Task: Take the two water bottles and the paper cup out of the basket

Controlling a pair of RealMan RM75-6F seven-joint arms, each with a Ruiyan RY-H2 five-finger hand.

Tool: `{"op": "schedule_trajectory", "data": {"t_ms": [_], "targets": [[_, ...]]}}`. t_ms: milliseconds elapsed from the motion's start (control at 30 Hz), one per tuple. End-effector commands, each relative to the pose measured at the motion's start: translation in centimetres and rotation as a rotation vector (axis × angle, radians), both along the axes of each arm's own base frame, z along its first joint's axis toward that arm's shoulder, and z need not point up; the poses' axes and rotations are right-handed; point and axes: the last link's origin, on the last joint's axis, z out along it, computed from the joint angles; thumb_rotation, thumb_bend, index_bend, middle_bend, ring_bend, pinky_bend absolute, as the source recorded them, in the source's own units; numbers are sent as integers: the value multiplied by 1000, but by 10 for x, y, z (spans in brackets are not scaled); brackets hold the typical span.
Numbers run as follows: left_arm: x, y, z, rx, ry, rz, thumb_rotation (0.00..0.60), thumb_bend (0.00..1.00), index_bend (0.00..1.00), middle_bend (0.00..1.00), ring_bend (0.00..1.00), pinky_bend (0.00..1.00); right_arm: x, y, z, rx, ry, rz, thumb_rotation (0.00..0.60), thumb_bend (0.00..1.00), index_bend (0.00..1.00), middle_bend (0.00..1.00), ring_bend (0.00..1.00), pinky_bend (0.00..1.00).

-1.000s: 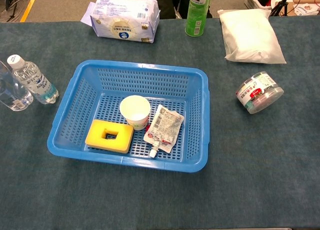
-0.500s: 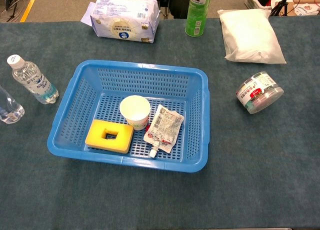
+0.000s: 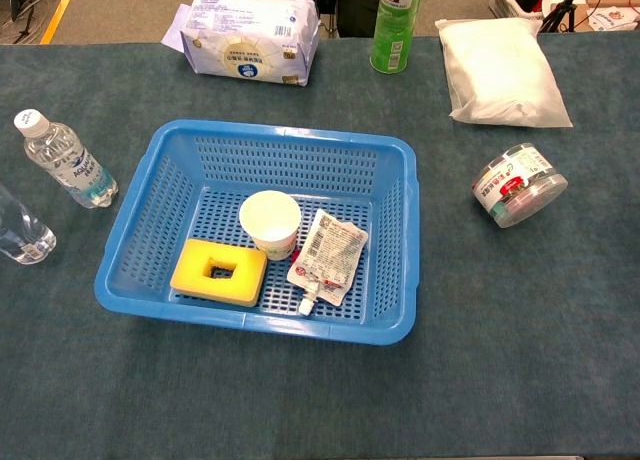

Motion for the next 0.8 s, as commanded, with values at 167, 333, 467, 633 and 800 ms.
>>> {"op": "schedule_trajectory", "data": {"t_ms": [167,333,467,633,800], "targets": [[-2,-2,-2,-26,-10,2,600,234,262,227,130,310,1,-1,-1,1,3,0,600,120,342,437,355,411],[1,-3,2,-9,-20,-20,600,234,129,101,9,189,3,-2,0,-1,6,2,600,120,342,439,354,411],[8,-3,10,14,-24,-42,600,233,116,86,0,179,4,-2,-1,2,6,8,600,120,342,440,354,411],[17,-2,26,63,2,-79,600,234,133,92,0,179,7,-4,-4,21,5,25,600,120,342,439,354,411],[23,5,43,102,111,-135,600,234,176,103,2,179,12,-6,-6,40,-1,50,600,120,342,439,354,411]]}}
